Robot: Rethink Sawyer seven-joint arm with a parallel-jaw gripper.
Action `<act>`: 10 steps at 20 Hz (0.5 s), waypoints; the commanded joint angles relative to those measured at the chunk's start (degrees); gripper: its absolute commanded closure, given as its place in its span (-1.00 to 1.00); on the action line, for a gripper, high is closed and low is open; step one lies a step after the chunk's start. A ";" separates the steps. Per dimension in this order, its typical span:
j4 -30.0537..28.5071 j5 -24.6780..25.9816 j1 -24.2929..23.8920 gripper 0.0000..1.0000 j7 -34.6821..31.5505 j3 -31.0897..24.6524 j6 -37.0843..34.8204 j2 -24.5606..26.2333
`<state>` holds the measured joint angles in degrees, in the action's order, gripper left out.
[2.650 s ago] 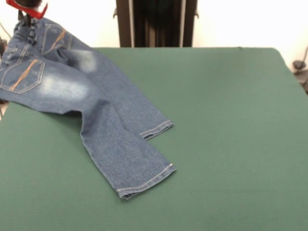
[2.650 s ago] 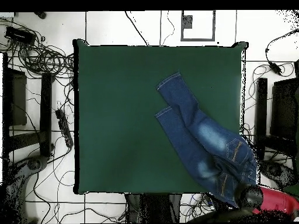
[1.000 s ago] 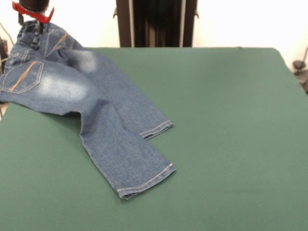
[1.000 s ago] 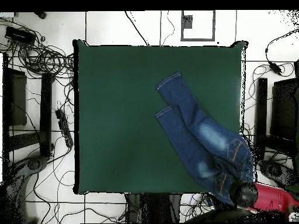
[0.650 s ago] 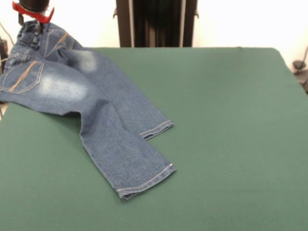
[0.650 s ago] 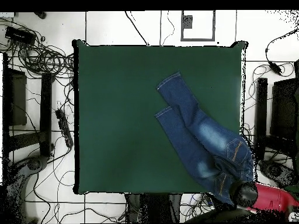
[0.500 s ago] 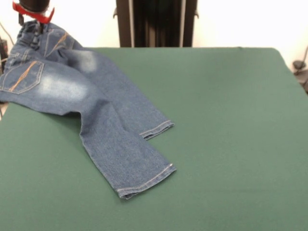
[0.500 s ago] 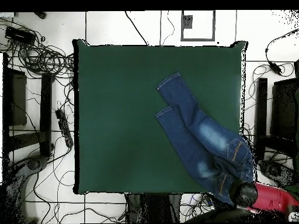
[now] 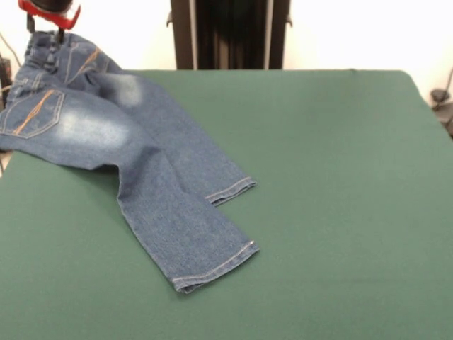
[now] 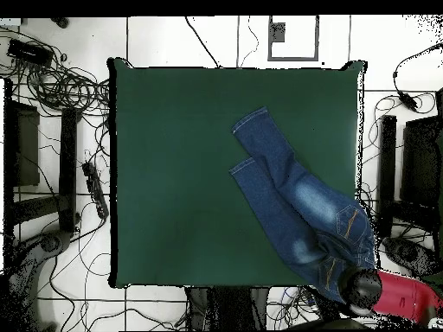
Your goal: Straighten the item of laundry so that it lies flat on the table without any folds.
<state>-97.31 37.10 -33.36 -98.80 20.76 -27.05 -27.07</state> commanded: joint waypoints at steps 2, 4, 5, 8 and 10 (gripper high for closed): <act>-4.46 0.48 5.99 -1.00 5.71 -5.93 -10.54 -3.82; -3.81 0.77 6.63 -1.00 4.96 -5.87 -11.19 -3.11; -3.85 0.98 6.76 -1.00 4.91 -5.82 -11.44 -3.25; -3.55 0.97 6.81 -1.00 4.85 -6.23 -12.34 -3.35; -4.29 0.18 4.98 -1.00 5.21 -8.40 -10.67 -3.41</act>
<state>-97.78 37.09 -29.31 -98.80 20.63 -33.96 -31.11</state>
